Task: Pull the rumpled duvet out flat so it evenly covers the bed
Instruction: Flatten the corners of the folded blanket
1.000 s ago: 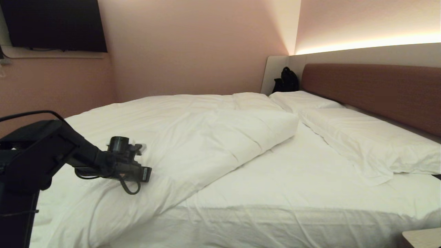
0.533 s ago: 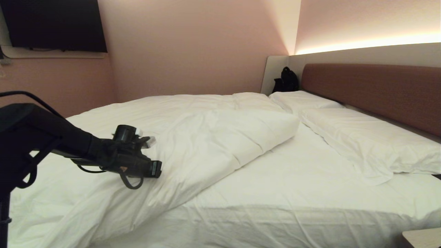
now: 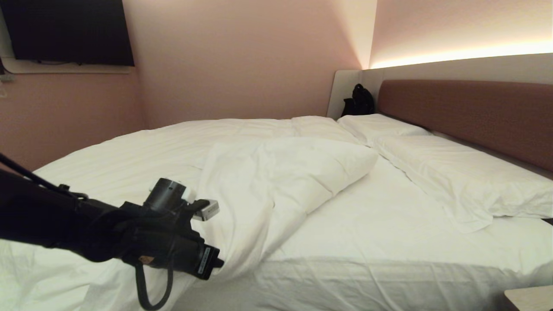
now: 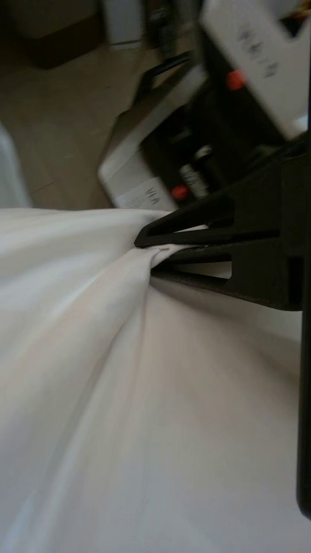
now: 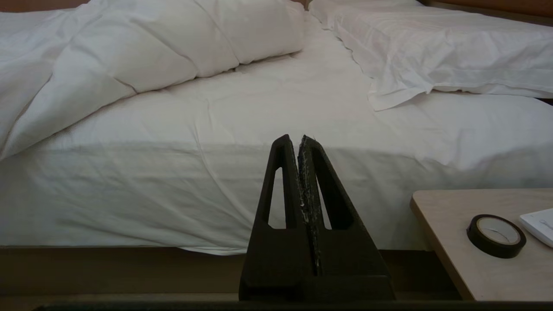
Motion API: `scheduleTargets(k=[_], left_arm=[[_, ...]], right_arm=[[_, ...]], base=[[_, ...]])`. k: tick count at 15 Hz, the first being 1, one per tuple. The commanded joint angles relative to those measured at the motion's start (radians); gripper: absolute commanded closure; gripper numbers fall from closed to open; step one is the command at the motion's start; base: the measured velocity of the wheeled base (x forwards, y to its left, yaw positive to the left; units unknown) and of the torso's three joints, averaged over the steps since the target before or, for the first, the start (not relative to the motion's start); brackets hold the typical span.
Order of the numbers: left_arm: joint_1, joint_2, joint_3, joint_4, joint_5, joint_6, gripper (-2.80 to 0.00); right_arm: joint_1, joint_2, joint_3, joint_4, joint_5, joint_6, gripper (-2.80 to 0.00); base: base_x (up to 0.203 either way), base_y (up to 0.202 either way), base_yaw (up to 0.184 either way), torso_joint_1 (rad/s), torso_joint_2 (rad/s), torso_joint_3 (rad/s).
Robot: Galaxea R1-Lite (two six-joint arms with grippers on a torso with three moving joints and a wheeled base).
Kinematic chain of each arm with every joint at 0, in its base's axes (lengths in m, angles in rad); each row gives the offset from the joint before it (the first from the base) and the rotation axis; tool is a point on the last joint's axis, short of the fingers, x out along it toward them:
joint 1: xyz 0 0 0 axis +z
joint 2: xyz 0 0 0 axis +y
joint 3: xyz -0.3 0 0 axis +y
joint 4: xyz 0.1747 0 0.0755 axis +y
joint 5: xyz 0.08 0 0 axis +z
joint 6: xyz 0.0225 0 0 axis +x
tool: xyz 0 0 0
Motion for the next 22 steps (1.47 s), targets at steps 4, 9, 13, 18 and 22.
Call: scheduleTargets(k=[4, 9, 13, 18, 22], left_arm=[[-0.169, -0.224, 0.259, 0.0, -0.003, 0.0, 0.0], [-0.191, -0.222, 0.334, -0.007, -0.007, -0.005, 0.0], [-0.191, -0.222, 0.343, -0.015, -0.007, -0.003, 0.0], [-0.161, -0.258, 0.255, -0.022, 0.005, -0.041, 0.0], [0.021, -0.172, -0.085, -0.02, 0.008, -0.194, 0.0]], right_arm=[[0.0, 0.001, 0.0, 0.0, 0.0, 0.0, 0.0], [0.0, 0.001, 0.0, 0.0, 0.0, 0.0, 0.0], [0.0, 0.001, 0.0, 0.0, 0.0, 0.0, 0.0], [0.0, 0.001, 0.0, 0.0, 0.0, 0.0, 0.0], [0.0, 0.001, 0.0, 0.0, 0.0, 0.0, 0.0]], base=[[0.0, 0.0, 0.0, 0.0, 0.0, 0.0], [0.0, 0.0, 0.0, 0.0, 0.0, 0.0], [0.0, 0.0, 0.0, 0.0, 0.0, 0.0], [0.0, 0.0, 0.0, 0.0, 0.0, 0.0], [0.0, 0.0, 0.0, 0.0, 0.0, 0.0]])
